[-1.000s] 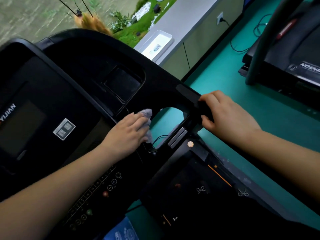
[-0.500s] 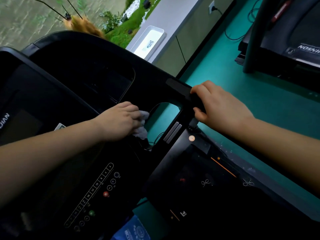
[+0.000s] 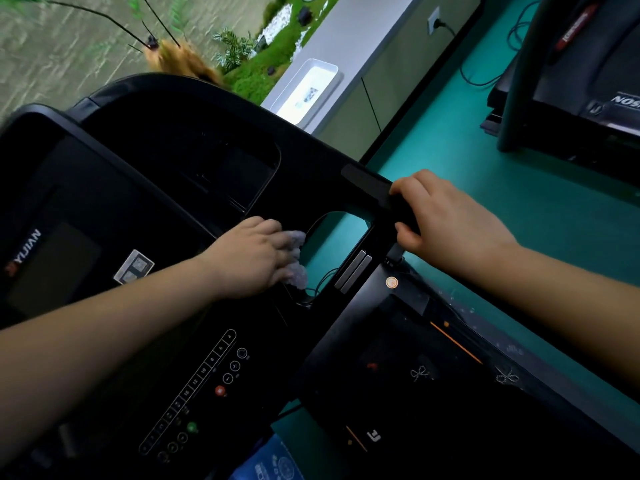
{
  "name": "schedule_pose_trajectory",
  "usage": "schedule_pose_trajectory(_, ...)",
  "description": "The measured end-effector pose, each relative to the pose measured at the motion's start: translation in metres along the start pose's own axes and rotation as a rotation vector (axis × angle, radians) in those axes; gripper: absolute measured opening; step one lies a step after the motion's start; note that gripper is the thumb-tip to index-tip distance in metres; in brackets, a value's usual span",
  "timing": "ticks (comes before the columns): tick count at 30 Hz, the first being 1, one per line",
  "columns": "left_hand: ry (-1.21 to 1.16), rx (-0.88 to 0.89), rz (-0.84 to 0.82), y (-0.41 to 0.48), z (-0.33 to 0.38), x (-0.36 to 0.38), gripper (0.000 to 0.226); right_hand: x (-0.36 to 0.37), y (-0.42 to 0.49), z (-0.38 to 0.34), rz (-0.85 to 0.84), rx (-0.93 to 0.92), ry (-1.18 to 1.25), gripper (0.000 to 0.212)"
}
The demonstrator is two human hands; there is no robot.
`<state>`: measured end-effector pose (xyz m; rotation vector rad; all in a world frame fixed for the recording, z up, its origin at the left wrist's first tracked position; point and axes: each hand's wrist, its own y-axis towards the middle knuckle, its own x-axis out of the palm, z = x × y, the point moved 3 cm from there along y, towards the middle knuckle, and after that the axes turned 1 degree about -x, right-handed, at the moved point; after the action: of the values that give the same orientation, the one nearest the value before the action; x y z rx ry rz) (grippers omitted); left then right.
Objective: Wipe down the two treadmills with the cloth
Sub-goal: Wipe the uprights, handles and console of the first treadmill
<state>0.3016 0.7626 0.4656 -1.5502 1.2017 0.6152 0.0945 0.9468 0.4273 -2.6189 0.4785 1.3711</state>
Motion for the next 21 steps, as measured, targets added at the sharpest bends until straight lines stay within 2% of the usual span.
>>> schedule_pose_trajectory(5, 0.09, -0.006, 0.008, 0.022, -0.006, 0.009, 0.053, -0.001, -0.001, -0.001, 0.004, 0.001, -0.007, 0.041)
schedule_pose_trajectory(9, 0.139, -0.169, 0.016, 0.052, -0.001, 0.012, 0.051, -0.001, -0.001, 0.0, 0.0, 0.007, -0.009, 0.041)
schedule_pose_trajectory(12, 0.073, -0.293, 0.024, 0.027, 0.009, 0.009, 0.042, -0.001, -0.001, 0.0, -0.004, 0.011, -0.004, 0.041)
schedule_pose_trajectory(15, -0.041, -0.376, 0.061, -0.017, 0.02, 0.004, 0.044, 0.0, -0.001, -0.001, -0.002, 0.008, -0.013, 0.042)
schedule_pose_trajectory(18, 0.02, -0.33, 0.068, -0.021, 0.017, 0.002, 0.044, -0.001, -0.001, -0.002, 0.007, 0.011, -0.011, 0.041)
schedule_pose_trajectory(21, 0.171, -0.173, 0.096, 0.019, 0.001, 0.004, 0.035, -0.001, -0.001, -0.003, 0.01, 0.019, -0.02, 0.04)
